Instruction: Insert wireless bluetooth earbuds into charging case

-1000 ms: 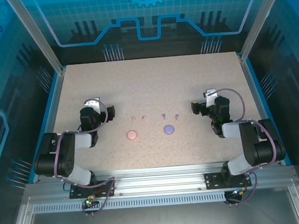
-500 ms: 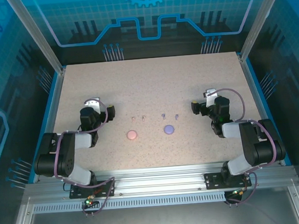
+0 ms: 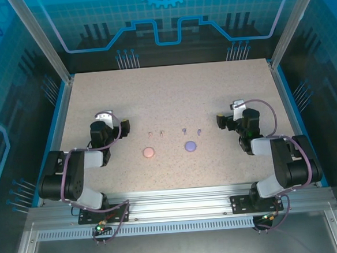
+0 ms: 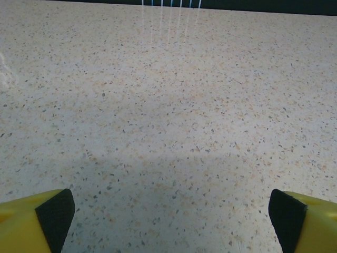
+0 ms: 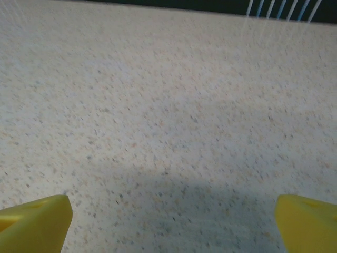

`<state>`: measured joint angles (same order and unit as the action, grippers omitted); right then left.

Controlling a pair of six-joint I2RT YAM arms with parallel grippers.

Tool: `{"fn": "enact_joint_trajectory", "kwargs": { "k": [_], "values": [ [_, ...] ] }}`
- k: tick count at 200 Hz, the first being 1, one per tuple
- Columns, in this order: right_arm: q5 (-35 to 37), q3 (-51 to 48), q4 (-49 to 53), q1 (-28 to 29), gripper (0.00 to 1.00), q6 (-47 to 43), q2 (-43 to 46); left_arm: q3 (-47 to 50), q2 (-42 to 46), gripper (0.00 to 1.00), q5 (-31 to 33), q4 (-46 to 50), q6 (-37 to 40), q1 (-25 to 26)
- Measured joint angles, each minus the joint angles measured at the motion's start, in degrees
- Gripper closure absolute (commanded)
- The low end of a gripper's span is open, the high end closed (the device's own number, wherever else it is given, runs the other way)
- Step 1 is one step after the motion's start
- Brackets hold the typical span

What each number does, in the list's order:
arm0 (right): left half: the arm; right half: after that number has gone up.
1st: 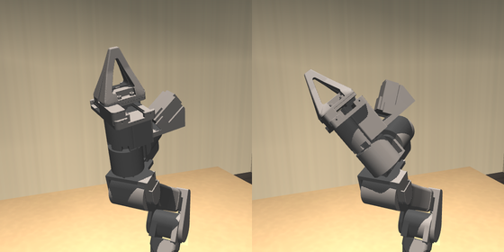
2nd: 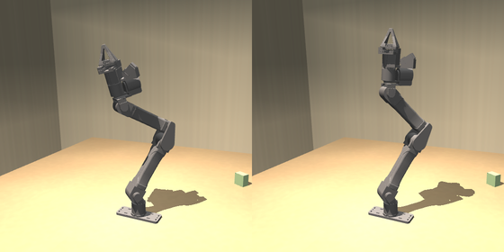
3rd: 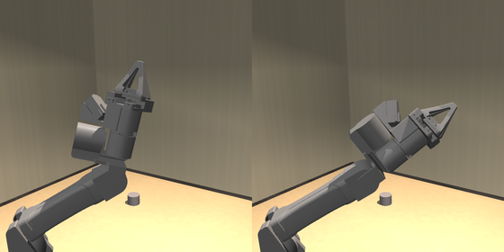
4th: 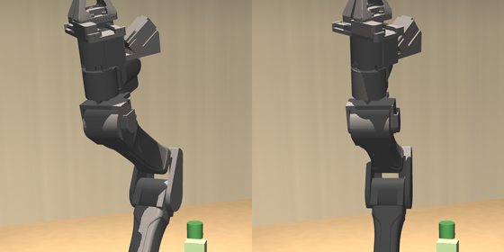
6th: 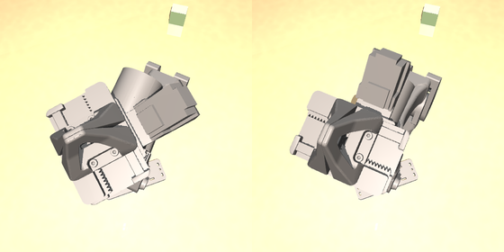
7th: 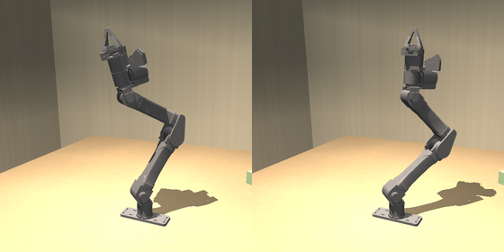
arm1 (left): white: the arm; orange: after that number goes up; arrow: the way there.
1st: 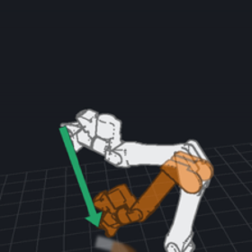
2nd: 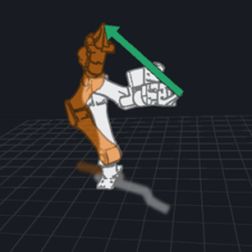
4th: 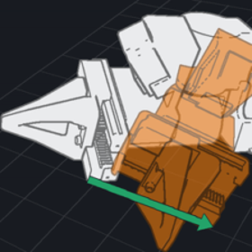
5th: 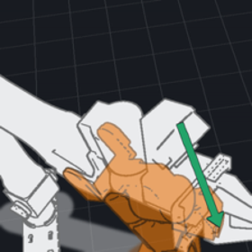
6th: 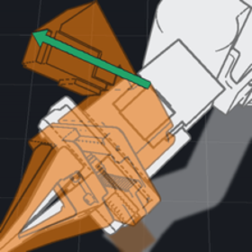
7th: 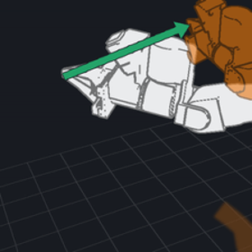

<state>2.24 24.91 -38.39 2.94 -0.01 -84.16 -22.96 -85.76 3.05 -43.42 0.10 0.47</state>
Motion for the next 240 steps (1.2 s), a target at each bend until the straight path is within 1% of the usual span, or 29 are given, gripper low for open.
{"fn": "enact_joint_trajectory", "kwargs": {
  "k": [25, 52, 76, 88, 107, 126, 141, 164, 183, 212, 240],
  "values": [
    [2.14, 6.23, 13.05, 0.04, 0.0, 2.67, 5.84, -0.26, 6.64, 0.01, 0.07, 6.08, -0.22, 0.0],
    [3.58, 16.9, 27.12, 0.0, 0.0, 12.13, 10.4, -2.6, 14.6, 0.01, 0.11, 14.45, -3.06, 0.0],
    [2.78, 25.49, 39.65, -0.28, 0.0, 19.17, 9.97, -7.52, 19.8, 0.01, -0.24, 23.43, -9.16, 0.0],
    [1.07, 27.91, 44.52, -0.33, 0.08, 20.85, 9.2, -9.99, 21.44, 0.01, -1.46, 26.95, -12.7, 0.0],
    [-2.4, 28.55, 51.12, 0.52, 0.1, 23.12, 8.94, -12.0, 23.61, 0.01, -3.78, 30.6, -18.51, 0.44],
    [-4.2, 28.55, 57.75, 4.46, 0.12, 25.2, 8.96, -12.04, 25.46, 0.01, -4.46, 33.81, -22.91, 2.84],
    [-4.24, 28.65, 62.51, 9.81, 0.11, 27.32, 9.03, -12.04, 26.14, 0.01, -4.92, 36.24, -25.79, 5.66],
    [-1.7, 29.68, 69.48, 19.06, 0.11, 32.33, 8.92, -12.57, 25.83, 0.01, -5.66, 39.98, -28.79, 10.43],
    [0.76, 30.36, 73.61, 24.37, 0.11, 37.33, 8.46, -13.77, 24.68, 0.01, -5.7, 42.36, -31.45, 14.6],
    [3.17, 30.36, 77.61, 28.06, 0.1, 44.37, 6.34, -14.12, 24.24, 0.01, -4.13, 44.37, -37.11, 19.37],
    [3.82, 31.34, 79.87, 30.71, 0.09, 48.81, 1.84, -14.12, 23.12, 0.01, -3.08, 44.59, -41.86, 22.18]
  ]
}}
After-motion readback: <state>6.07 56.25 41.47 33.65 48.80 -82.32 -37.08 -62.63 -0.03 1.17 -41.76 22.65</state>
